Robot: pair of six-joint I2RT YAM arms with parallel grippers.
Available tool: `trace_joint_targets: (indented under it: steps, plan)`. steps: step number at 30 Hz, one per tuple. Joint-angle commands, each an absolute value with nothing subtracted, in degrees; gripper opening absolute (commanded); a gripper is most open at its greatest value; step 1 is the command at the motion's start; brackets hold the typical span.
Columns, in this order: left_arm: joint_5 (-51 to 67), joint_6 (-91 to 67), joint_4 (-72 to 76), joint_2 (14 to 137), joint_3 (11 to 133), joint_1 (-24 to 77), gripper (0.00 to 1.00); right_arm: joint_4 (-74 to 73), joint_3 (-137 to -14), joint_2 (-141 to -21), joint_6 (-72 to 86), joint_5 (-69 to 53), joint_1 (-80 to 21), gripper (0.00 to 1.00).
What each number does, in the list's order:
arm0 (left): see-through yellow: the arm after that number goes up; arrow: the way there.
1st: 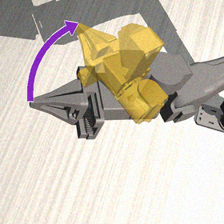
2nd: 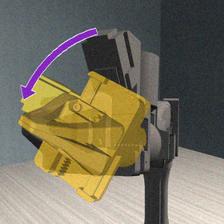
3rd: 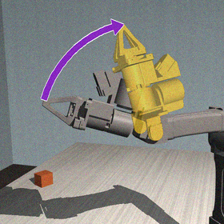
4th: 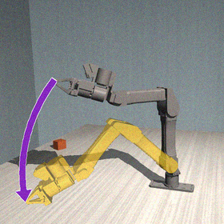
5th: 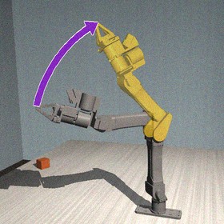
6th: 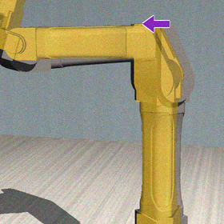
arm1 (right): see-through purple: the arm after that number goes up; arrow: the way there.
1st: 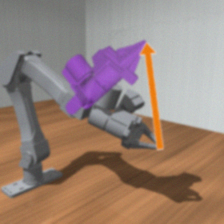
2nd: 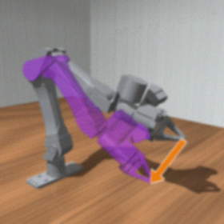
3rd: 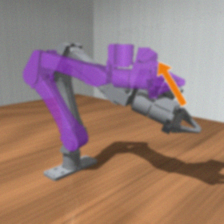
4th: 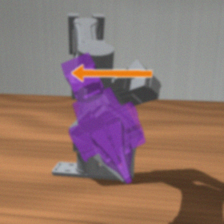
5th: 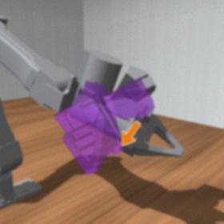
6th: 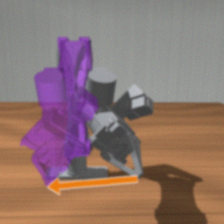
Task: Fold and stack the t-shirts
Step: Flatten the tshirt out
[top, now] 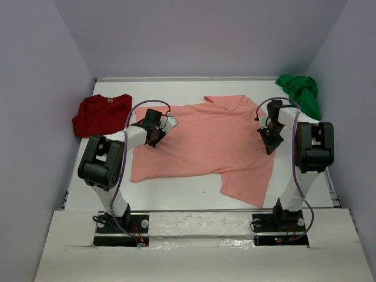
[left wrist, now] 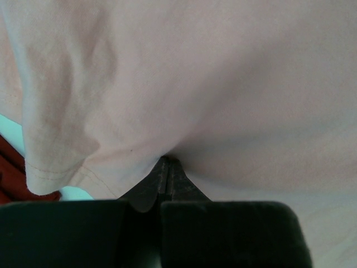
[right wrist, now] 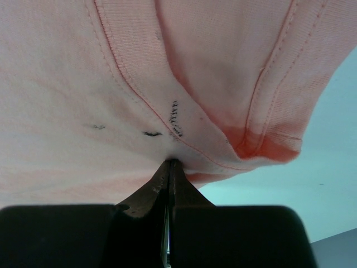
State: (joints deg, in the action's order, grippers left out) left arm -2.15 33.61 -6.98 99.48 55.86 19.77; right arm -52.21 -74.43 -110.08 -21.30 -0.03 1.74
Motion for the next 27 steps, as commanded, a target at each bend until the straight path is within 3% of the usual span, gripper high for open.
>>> trace_joint_targets:
  steps: [1, 12, 27]
  plan:
    - [-3.1, 33.8, -8.9, 100.1, 57.9, 19.7, 0.00, -50.1, -73.8, -113.3, -21.7, 6.1, 1.9, 0.00]
    - [-5.7, 36.3, -9.7, 100.6, 62.4, 19.0, 0.00, -44.9, -69.1, -113.6, -24.0, 12.9, 1.9, 0.00]
    - [-4.3, 36.3, -9.7, 109.7, 70.1, 18.7, 0.00, -50.4, -80.9, -117.2, -24.7, 12.5, 1.9, 0.00]
